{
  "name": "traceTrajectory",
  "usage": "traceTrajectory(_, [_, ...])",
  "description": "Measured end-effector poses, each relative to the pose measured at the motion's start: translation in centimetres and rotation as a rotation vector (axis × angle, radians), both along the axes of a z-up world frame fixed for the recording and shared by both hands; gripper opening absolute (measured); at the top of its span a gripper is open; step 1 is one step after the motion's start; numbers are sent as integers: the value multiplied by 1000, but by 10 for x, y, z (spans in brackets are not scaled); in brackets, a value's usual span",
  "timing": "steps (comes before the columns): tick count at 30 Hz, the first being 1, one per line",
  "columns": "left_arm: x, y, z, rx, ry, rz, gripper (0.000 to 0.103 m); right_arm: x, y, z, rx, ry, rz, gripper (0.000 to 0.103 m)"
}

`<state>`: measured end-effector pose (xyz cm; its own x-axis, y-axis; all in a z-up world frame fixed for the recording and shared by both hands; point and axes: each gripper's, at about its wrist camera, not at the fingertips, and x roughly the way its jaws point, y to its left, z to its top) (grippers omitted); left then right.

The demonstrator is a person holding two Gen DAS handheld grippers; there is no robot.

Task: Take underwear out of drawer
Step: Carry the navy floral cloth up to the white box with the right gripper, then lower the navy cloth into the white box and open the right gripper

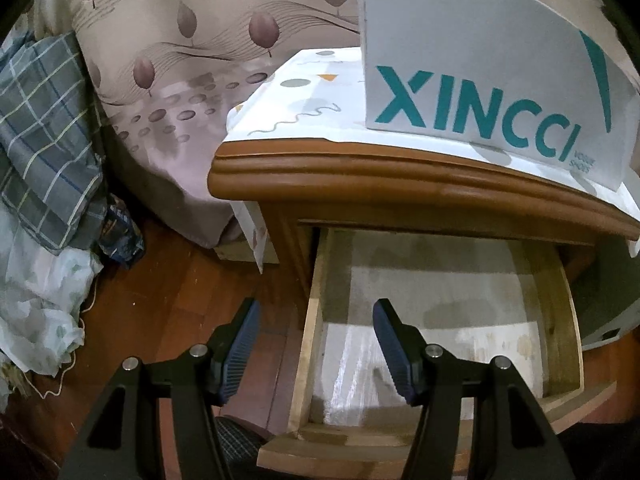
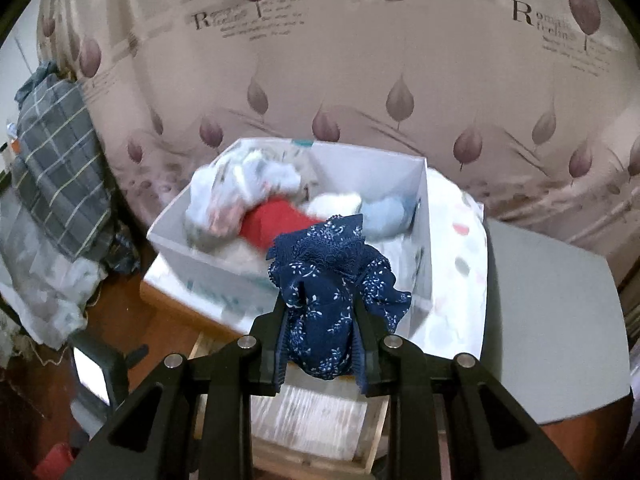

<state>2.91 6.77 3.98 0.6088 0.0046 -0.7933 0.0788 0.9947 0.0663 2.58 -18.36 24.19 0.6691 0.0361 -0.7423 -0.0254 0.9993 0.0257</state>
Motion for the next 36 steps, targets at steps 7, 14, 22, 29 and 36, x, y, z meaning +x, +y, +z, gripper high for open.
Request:
traceTrajectory(7, [2,7,1,-17,7,28,60,55,-6,-8,-27,18,-56,24])
traceTrajectory(14, [3,7,0,-14,12,29,60,100,-9,-33,-98,71,-107,25])
traceTrajectory(22, [3,6,0,-17,18,22,60,128,-16,-68,-100,150,-157,28])
traceTrajectory(29, [4,5,-1,-22,29,19,60,128,-24,-79,-67,159,-186,41])
traceTrajectory(36, [7,5,-6,-15,37,24,60,113,-21,-61,-82,139,-177,73])
